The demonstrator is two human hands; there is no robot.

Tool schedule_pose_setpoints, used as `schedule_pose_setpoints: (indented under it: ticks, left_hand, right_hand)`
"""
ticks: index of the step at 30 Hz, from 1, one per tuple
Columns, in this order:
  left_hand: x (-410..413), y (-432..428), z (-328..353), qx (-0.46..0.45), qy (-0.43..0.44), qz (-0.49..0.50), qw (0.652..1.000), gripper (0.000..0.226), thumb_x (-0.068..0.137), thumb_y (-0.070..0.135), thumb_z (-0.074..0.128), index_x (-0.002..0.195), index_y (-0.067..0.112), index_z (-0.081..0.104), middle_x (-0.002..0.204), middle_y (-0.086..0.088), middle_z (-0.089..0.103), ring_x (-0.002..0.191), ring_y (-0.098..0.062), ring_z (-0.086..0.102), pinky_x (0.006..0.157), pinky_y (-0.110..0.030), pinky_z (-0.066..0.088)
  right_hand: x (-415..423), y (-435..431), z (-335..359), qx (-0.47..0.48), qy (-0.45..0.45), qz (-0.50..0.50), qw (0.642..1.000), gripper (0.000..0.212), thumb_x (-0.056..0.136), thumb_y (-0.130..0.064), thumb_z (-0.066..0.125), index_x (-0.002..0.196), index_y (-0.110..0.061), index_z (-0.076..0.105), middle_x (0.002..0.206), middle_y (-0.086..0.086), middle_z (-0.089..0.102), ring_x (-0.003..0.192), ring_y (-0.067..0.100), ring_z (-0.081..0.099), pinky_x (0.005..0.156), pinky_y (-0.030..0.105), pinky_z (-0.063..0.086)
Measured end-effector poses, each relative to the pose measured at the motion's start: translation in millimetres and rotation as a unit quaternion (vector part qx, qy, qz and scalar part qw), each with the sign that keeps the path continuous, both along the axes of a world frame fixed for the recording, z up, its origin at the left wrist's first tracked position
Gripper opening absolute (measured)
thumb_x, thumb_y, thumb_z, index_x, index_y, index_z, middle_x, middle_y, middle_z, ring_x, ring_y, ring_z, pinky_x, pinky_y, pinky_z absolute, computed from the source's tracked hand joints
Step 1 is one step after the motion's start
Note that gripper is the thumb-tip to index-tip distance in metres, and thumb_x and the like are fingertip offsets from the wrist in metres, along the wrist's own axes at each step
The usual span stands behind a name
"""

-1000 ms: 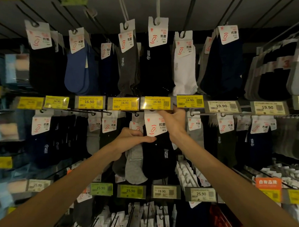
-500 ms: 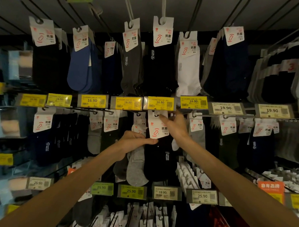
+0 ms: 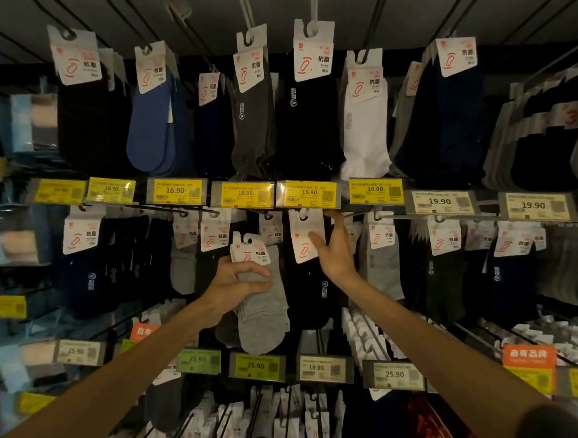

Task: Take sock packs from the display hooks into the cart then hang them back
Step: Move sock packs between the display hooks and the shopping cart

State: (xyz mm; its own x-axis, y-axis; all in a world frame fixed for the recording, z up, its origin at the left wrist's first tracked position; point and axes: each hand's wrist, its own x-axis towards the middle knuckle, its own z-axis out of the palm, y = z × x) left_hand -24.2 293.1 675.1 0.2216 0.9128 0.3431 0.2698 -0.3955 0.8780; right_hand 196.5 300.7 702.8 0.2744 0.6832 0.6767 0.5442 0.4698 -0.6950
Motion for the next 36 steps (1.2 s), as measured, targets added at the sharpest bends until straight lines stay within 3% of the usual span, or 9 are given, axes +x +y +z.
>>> schedule_pose_setpoints:
  ticks: [4,9,11,15,18,23,28,32,36]
  left_hand:
    - [-5.0,-13.7,3.4,0.008,-0.003,-0.031,0.999,0.025,0.076,0.016,0.084,0.096,0.029,0.077,0.132,0.000,0.034,0.125,-0.020,0.039,0.113,-0.038,0.038]
    - [-2.8,-31.2,7.7,-0.003,-0.004,-0.080,0.997,0.035,0.079,0.021,0.081,0.104,0.045,0.074,0.137,0.005,0.033,0.129,-0.021,0.039,0.115,-0.044,0.036]
    - [-0.8,-37.8,7.9,-0.009,-0.009,-0.097,0.995,0.038,0.080,0.020,0.080,0.107,0.046,0.073,0.137,0.005,0.035,0.129,-0.021,0.041,0.114,-0.043,0.038]
    - [10.6,-52.4,7.4,-0.061,-0.063,-0.196,0.977,0.068,0.084,0.012,0.075,0.137,0.047,0.051,0.137,0.005,0.053,0.119,-0.017,0.059,0.094,-0.034,0.055]
    - [26.6,-61.0,3.3,-0.064,-0.073,-0.213,0.972,0.104,0.081,0.011,0.078,0.148,0.059,0.015,0.137,0.013,0.052,0.121,-0.012,0.058,0.095,-0.039,0.055]
    - [68.7,-74.4,-10.2,-0.062,-0.108,-0.214,0.969,0.125,0.072,0.005,0.084,0.150,0.054,0.000,0.136,0.014,0.054,0.116,-0.001,0.056,0.076,-0.019,0.056]
    - [100.0,-89.1,-19.7,-0.084,-0.105,-0.186,0.973,0.111,0.062,0.023,0.093,0.149,0.045,0.028,0.133,0.011,0.054,0.113,-0.006,0.058,0.077,-0.022,0.055]
    - [115.2,-92.1,-23.3,-0.126,-0.134,-0.191,0.964,0.073,0.062,0.033,0.090,0.129,0.036,0.058,0.121,0.003,0.067,0.106,-0.013,0.066,0.079,-0.026,0.057]
    - [122.5,-95.9,-17.7,-0.168,-0.166,-0.224,0.946,0.035,0.078,0.041,0.076,0.111,0.034,0.073,0.111,0.003,0.073,0.107,-0.014,0.067,0.080,-0.026,0.054]
  right_hand:
    - [-6.8,22.4,0.7,-0.100,0.036,-0.023,0.994,0.057,0.099,-0.013,0.050,0.148,-0.016,0.021,0.141,0.023,0.031,0.118,0.042,0.050,0.100,0.045,0.045]
    - [-14.6,-0.4,-5.3,-0.142,0.020,-0.110,0.984,0.062,0.100,-0.013,0.047,0.153,-0.013,0.014,0.155,0.020,0.010,0.123,0.038,0.046,0.092,0.034,0.042]
    - [-16.0,-15.5,-13.9,-0.126,0.027,-0.080,0.988,0.050,0.101,-0.021,0.049,0.146,-0.010,0.030,0.150,0.018,0.024,0.126,0.034,0.045,0.096,0.030,0.040]
    - [-21.9,-59.8,-26.5,-0.115,0.151,0.107,0.976,0.027,0.101,-0.034,0.047,0.110,-0.014,0.063,0.108,0.001,0.068,0.106,0.018,0.064,0.084,0.025,0.050]
    - [-16.7,-89.0,-22.6,-0.127,0.204,0.160,0.957,0.030,0.097,-0.041,0.053,0.105,-0.014,0.065,0.098,-0.004,0.071,0.092,0.009,0.068,0.066,0.018,0.054]
    - [4.8,-113.9,-24.9,-0.165,0.194,0.150,0.955,0.029,0.084,-0.034,0.074,0.108,-0.022,0.063,0.105,-0.002,0.073,0.092,0.007,0.070,0.080,0.025,0.057]
    - [28.9,-136.7,-32.8,-0.173,0.273,0.120,0.939,0.050,0.082,-0.025,0.077,0.124,-0.012,0.053,0.113,0.007,0.070,0.099,0.018,0.069,0.085,0.036,0.058]
    - [43.0,-154.6,-36.9,-0.140,0.324,0.093,0.931,0.036,0.086,-0.020,0.072,0.114,-0.018,0.050,0.107,0.003,0.068,0.092,0.013,0.068,0.070,0.027,0.058]
    - [58.3,-167.1,-34.0,-0.126,0.375,0.087,0.914,0.044,0.085,-0.020,0.074,0.121,-0.013,0.049,0.112,0.006,0.068,0.098,0.018,0.068,0.075,0.033,0.058]
